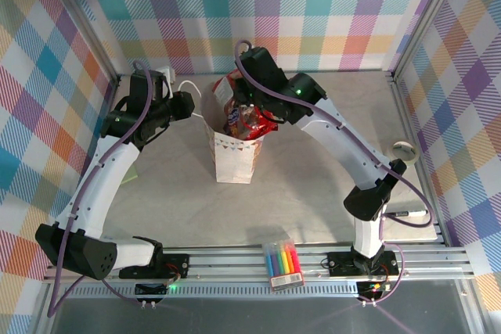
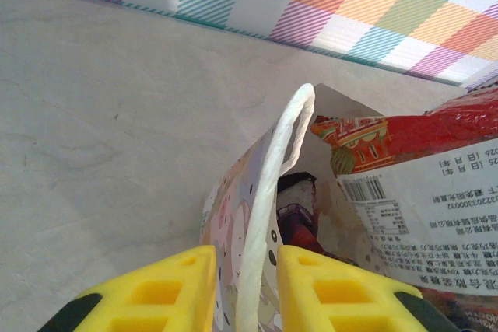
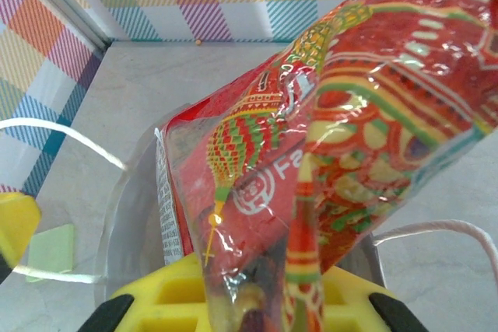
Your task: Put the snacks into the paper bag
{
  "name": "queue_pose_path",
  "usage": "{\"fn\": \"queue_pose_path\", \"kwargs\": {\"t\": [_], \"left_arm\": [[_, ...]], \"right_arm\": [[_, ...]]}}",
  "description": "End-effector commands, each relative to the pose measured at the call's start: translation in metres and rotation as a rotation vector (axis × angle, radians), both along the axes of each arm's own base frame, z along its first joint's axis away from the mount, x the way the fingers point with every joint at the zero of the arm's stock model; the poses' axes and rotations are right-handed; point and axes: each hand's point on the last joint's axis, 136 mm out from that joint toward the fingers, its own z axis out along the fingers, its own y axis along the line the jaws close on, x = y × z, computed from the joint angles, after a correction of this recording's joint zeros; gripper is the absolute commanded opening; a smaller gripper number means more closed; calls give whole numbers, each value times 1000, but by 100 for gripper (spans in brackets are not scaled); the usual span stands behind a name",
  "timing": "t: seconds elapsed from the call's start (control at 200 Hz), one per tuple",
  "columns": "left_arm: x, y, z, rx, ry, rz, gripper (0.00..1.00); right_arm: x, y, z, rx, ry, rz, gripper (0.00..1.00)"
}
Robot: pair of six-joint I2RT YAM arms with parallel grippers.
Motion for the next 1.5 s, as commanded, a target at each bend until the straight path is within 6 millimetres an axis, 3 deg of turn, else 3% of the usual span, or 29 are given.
{"fn": "queue_pose_path", "kwargs": {"t": [0.0,0.315,0.63,0.785,1.16,1.495], "left_arm": [[4,1,7,-32,-12,7,27],[2,-2,5,-36,-5,-12,27],[1,-8,6,-56,-10,-43,27],[1,-9,3,-58,2,-45,27],[2,-11,-2,-62,19,-51,27],[3,-10,-4,-56,30,-49,28]], "right_arm": [[-2,13,29,114,-40,35,0],[11,40,15,101,6,81,0],[27,17,10,66,20,22,0],[27,32,9,176,80,43,0],[30,58,33,476,180,56,0],[41,68,16,628,332,-54,0]]}}
